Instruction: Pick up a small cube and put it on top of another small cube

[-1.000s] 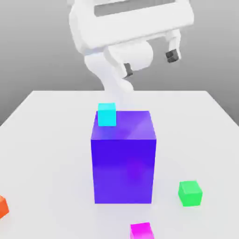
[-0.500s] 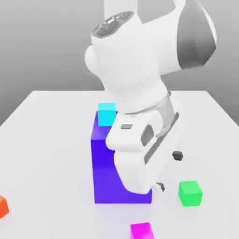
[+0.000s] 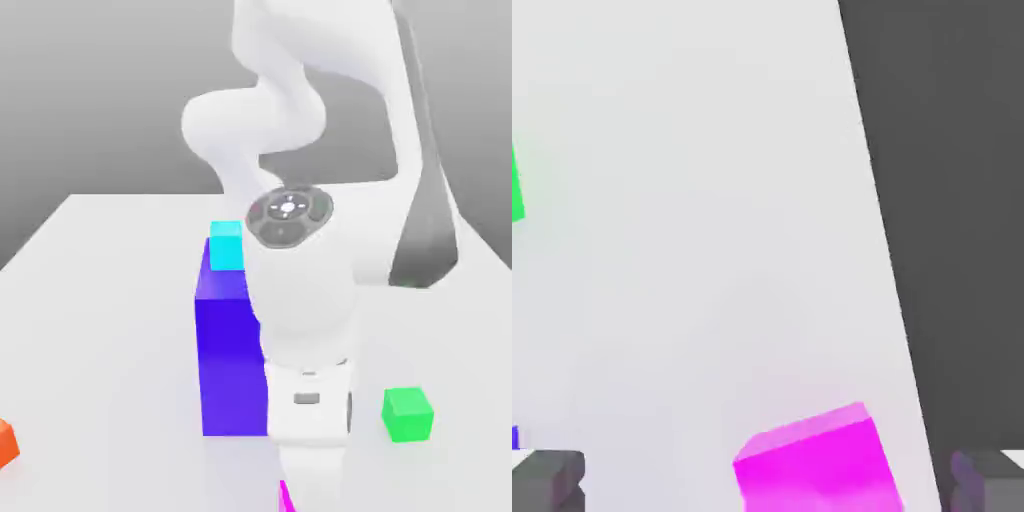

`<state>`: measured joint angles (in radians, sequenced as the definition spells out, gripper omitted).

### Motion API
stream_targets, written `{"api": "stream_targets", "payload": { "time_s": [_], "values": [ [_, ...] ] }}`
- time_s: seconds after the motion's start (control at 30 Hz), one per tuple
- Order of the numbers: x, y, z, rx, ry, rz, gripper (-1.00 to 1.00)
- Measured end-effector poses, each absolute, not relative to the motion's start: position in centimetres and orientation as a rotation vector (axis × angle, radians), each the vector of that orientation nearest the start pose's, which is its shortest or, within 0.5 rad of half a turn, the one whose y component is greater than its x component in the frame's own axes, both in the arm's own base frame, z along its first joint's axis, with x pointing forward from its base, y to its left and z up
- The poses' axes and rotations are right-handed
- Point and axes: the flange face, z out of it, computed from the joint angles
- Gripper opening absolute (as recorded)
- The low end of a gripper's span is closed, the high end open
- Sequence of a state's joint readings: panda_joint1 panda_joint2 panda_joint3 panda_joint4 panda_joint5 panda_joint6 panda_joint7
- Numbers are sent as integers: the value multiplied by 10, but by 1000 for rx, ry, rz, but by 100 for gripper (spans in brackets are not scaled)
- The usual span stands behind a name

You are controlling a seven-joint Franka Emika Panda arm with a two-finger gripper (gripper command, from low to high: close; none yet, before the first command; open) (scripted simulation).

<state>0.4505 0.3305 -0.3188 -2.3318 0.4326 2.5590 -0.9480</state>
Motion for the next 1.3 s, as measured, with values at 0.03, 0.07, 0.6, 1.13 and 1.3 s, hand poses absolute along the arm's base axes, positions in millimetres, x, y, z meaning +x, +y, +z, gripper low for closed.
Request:
{"api": "stream_targets", "payload": {
  "time_s": [0.03,0.07,0.6,1.13,1.3],
  "values": [
    [506,54,194,-2812,-1116,20,0],
    [506,54,192,-2811,-1174,17,0],
    [506,55,142,-2776,-1435,47,-100],
    [457,148,186,-2797,-1398,157,-100],
    [430,161,197,-2805,-1382,184,-100]
  ]
}}
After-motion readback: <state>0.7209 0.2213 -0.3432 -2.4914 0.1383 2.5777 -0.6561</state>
